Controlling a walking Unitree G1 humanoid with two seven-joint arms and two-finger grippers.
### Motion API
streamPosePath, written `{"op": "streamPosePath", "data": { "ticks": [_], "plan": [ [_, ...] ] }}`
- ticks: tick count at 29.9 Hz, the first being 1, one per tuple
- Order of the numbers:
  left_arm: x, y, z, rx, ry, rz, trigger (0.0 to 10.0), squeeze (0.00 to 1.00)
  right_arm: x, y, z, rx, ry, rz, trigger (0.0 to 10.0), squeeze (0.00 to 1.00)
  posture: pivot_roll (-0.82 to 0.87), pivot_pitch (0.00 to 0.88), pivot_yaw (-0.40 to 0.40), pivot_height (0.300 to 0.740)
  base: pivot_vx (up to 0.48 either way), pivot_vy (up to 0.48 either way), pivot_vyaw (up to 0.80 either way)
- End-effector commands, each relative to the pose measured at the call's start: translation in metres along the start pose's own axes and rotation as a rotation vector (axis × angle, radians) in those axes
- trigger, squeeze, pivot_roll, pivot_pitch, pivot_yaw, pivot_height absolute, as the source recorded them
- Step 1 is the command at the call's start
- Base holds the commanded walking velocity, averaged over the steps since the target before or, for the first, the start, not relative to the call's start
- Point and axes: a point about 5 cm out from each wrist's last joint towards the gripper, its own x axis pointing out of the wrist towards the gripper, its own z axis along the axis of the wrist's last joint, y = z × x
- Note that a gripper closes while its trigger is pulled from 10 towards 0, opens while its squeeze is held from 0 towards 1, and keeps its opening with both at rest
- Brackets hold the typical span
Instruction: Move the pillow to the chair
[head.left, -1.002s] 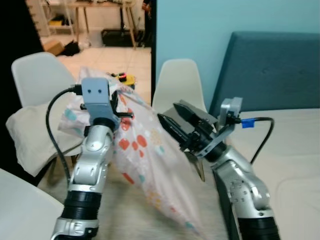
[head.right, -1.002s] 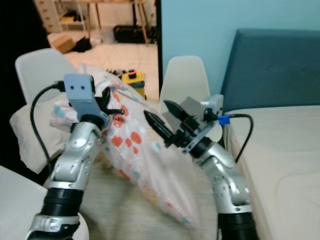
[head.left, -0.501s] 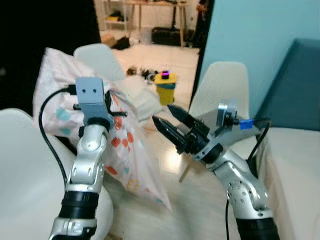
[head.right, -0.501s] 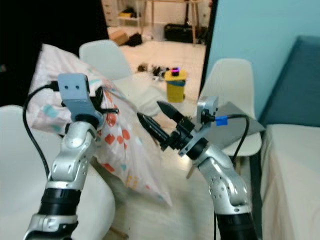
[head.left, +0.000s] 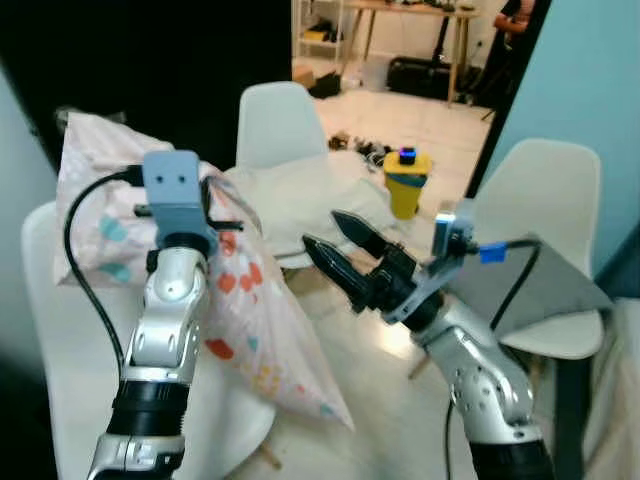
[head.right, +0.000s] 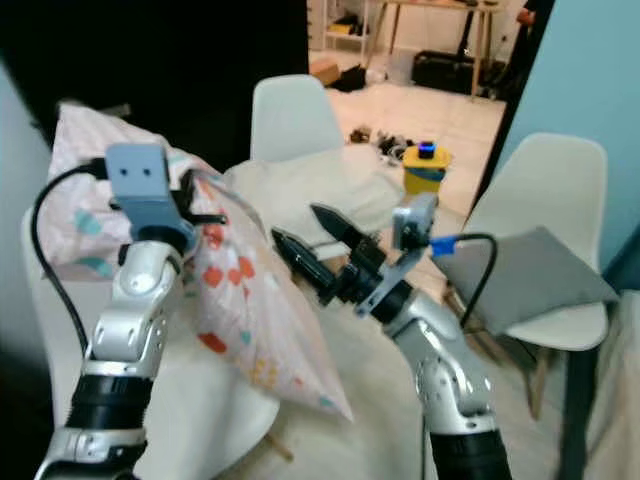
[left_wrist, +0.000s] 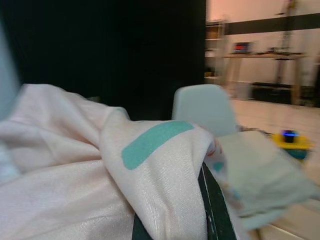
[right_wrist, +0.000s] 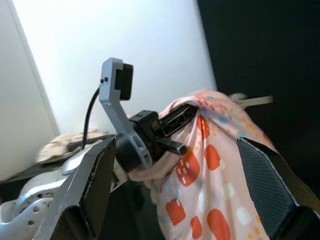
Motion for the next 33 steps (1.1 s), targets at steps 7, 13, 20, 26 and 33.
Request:
{"op": "streamPosePath", "data": {
  "ticks": [7, 13, 20, 26, 33],
  "plan": [
    [0.004, 0.002, 0.028, 0.023, -0.139, 0.017, 10.0, 0.0, -0.001, 0.002, 0.003, 0.002, -0.01, 0.013, 10.0, 0.0, 0.04, 0.017, -0.009, 0.74, 0.0, 0.0, 0.79],
    [0.005, 0.005, 0.032, 0.042, -0.158, 0.032, 10.0, 0.0, -0.001, 0.002, 0.004, 0.003, -0.012, 0.013, 10.0, 0.0, 0.04, 0.018, -0.01, 0.74, 0.0, 0.0, 0.79],
    [0.007, 0.014, 0.041, 0.095, -0.204, 0.089, 10.0, 0.0, -0.001, 0.002, 0.004, 0.012, -0.023, 0.011, 10.0, 0.0, 0.04, 0.014, -0.01, 0.74, 0.0, 0.0, 0.78],
    [0.008, 0.023, 0.05, 0.159, -0.246, 0.138, 10.0, 0.0, 0.0, -0.007, 0.001, 0.004, -0.006, -0.065, 10.0, 0.0, 0.05, 0.014, -0.012, 0.74, 0.0, 0.0, 0.39],
    [0.007, 0.027, 0.054, 0.233, -0.266, 0.171, 10.0, 0.0, 0.001, -0.021, -0.006, -0.007, 0.039, -0.171, 10.0, 0.0, 0.06, 0.011, -0.014, 0.74, 0.0, 0.0, 0.0]
  ]
}}
